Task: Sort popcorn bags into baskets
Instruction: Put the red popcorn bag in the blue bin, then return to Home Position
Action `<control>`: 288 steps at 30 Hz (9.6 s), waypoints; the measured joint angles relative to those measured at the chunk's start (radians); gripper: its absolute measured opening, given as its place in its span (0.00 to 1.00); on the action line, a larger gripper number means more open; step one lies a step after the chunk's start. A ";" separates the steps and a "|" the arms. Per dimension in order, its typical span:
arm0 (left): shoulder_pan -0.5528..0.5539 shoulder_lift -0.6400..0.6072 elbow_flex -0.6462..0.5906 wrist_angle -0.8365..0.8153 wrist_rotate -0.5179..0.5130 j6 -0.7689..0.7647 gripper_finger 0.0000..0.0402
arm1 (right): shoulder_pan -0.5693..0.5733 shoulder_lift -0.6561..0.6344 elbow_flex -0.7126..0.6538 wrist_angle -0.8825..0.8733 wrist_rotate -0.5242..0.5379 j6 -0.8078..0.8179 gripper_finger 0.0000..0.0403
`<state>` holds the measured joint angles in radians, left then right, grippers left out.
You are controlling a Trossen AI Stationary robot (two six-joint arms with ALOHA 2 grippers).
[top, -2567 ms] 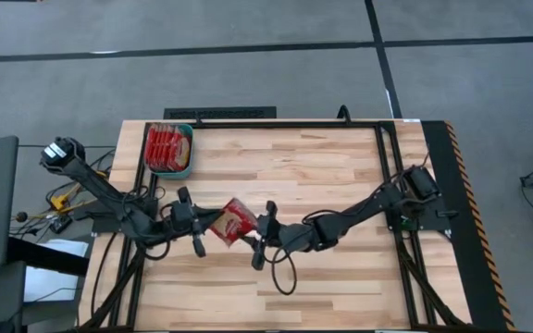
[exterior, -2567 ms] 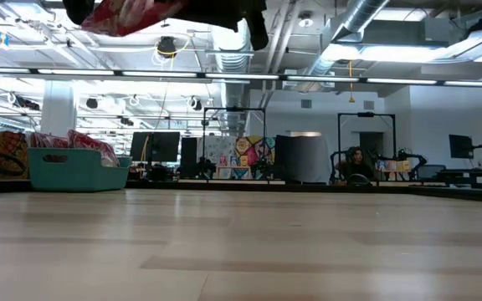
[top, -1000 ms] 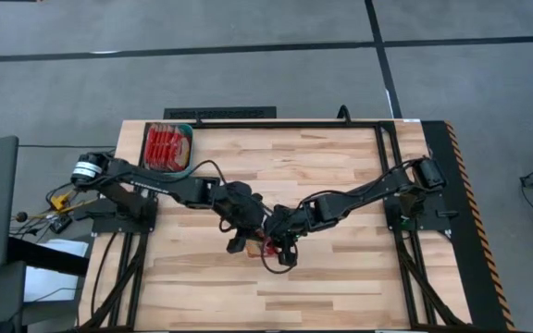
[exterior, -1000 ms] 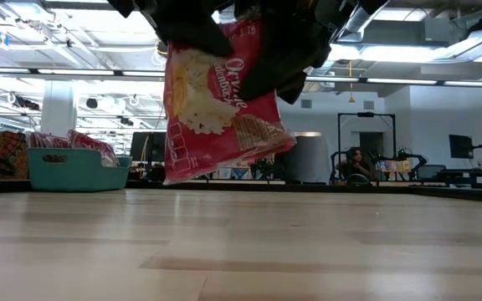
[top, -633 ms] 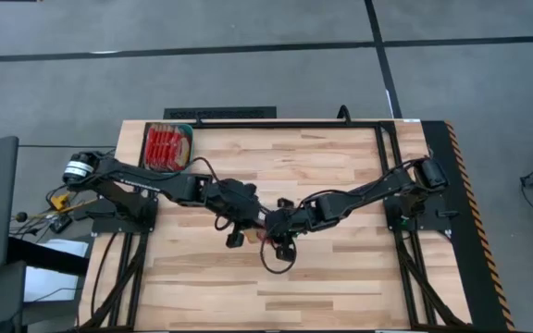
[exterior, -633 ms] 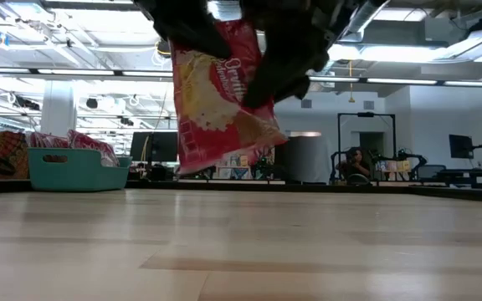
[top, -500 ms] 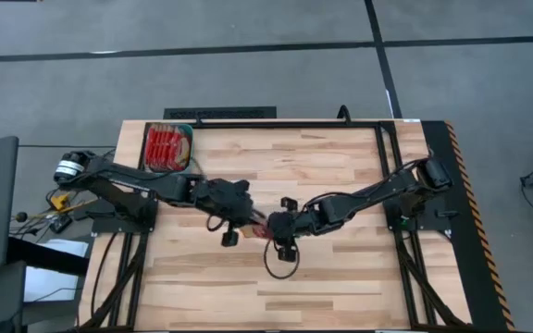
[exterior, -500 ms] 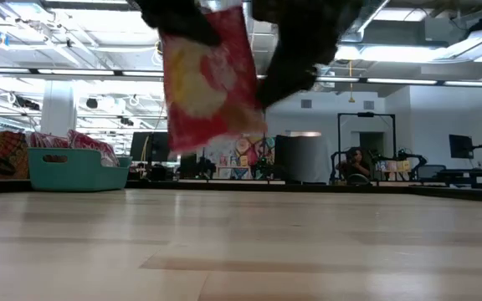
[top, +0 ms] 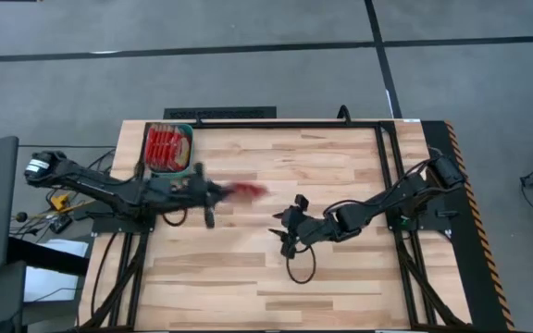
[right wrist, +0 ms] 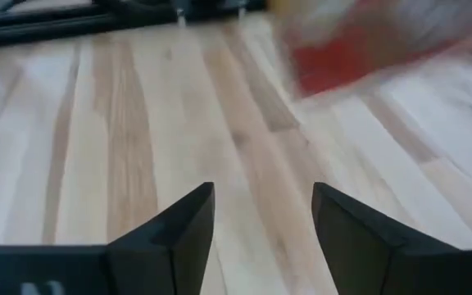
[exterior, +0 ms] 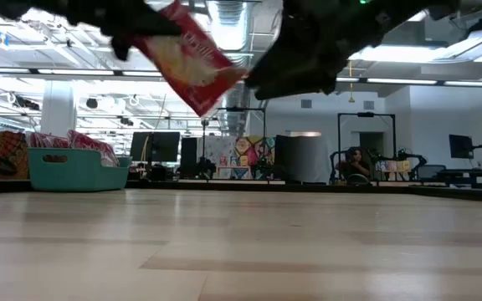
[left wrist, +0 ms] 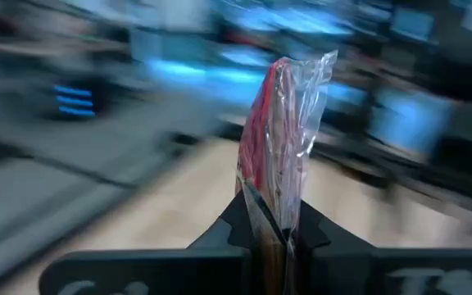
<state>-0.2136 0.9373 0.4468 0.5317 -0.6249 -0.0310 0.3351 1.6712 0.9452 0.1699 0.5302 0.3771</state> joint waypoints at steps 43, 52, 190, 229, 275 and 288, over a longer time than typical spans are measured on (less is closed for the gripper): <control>0.650 -0.080 -0.390 0.251 -0.380 0.159 0.08 | -0.404 0.002 -0.004 0.101 -0.220 -0.206 0.46; 0.619 -0.081 -0.387 0.104 -0.283 0.075 0.25 | -0.404 0.002 -0.004 0.102 -0.220 -0.206 0.45; 0.914 0.410 0.430 -1.180 0.063 -0.374 0.03 | -0.466 0.002 -0.049 -0.068 -0.349 -0.203 0.31; 0.889 0.297 0.305 -1.139 0.013 -0.400 0.07 | -0.475 0.002 -0.122 0.063 -0.387 -0.164 0.35; 0.463 -0.285 -0.183 0.007 0.411 0.054 0.30 | -0.611 -0.034 -0.133 0.446 -0.962 -0.285 0.16; 0.333 -0.585 -0.129 -0.263 0.410 0.211 0.02 | -0.609 -0.621 -0.385 0.337 -0.787 -0.309 0.03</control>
<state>0.1194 0.3527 0.3176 0.2691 -0.2150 0.1795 -0.2740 1.0502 0.5600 0.5069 -0.2564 0.0684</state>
